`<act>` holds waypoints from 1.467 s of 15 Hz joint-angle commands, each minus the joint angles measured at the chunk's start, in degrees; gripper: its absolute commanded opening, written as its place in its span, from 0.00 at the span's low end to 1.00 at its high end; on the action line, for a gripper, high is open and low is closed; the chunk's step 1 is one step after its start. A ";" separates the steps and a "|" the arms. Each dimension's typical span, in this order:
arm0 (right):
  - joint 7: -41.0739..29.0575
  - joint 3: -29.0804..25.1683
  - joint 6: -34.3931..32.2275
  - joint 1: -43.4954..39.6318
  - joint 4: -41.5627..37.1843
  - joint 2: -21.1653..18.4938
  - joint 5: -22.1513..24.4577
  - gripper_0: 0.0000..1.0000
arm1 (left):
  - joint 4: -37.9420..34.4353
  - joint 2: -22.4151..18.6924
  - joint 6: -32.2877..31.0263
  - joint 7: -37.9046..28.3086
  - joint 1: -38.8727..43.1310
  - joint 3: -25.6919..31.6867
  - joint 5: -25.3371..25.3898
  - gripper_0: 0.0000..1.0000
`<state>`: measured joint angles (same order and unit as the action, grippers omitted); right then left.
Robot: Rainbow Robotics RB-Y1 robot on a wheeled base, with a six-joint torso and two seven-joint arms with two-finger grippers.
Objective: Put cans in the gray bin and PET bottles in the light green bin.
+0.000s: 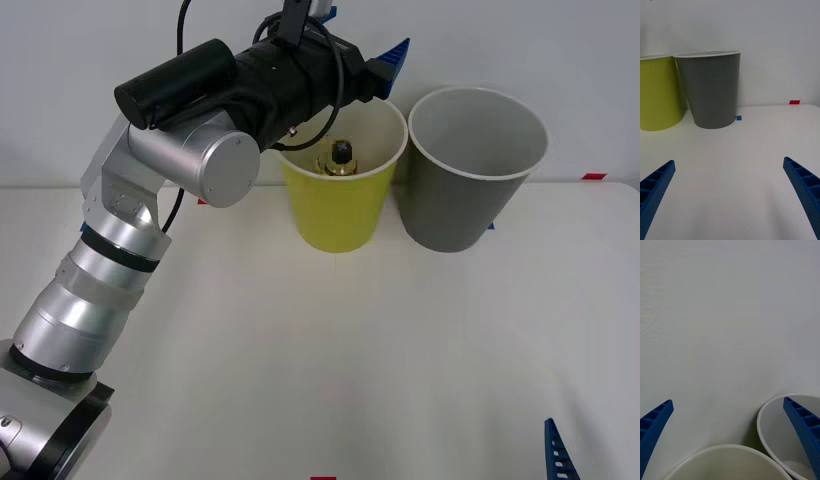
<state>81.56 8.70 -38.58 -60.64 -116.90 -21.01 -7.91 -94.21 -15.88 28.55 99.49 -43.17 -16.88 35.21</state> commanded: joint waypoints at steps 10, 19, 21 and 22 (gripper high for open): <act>0.00 0.00 0.00 0.00 0.00 0.00 0.00 1.00 | -19.87 -9.17 14.51 -1.15 6.52 3.96 0.65 1.00; 0.00 0.00 0.00 0.00 0.00 0.00 0.00 1.00 | -41.58 -11.89 23.48 -2.02 24.53 15.82 2.50 1.00; 0.00 0.00 0.00 0.00 0.00 0.00 0.00 1.00 | -45.71 -10.75 23.48 -1.85 30.33 17.93 2.68 1.00; 0.00 0.00 0.00 0.00 0.00 0.00 0.00 1.00 | -47.73 -10.57 23.48 -1.58 33.50 18.90 2.68 1.00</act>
<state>81.56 8.70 -38.58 -60.64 -116.89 -21.01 -7.91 -139.65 -26.95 51.95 97.68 -12.79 0.67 37.80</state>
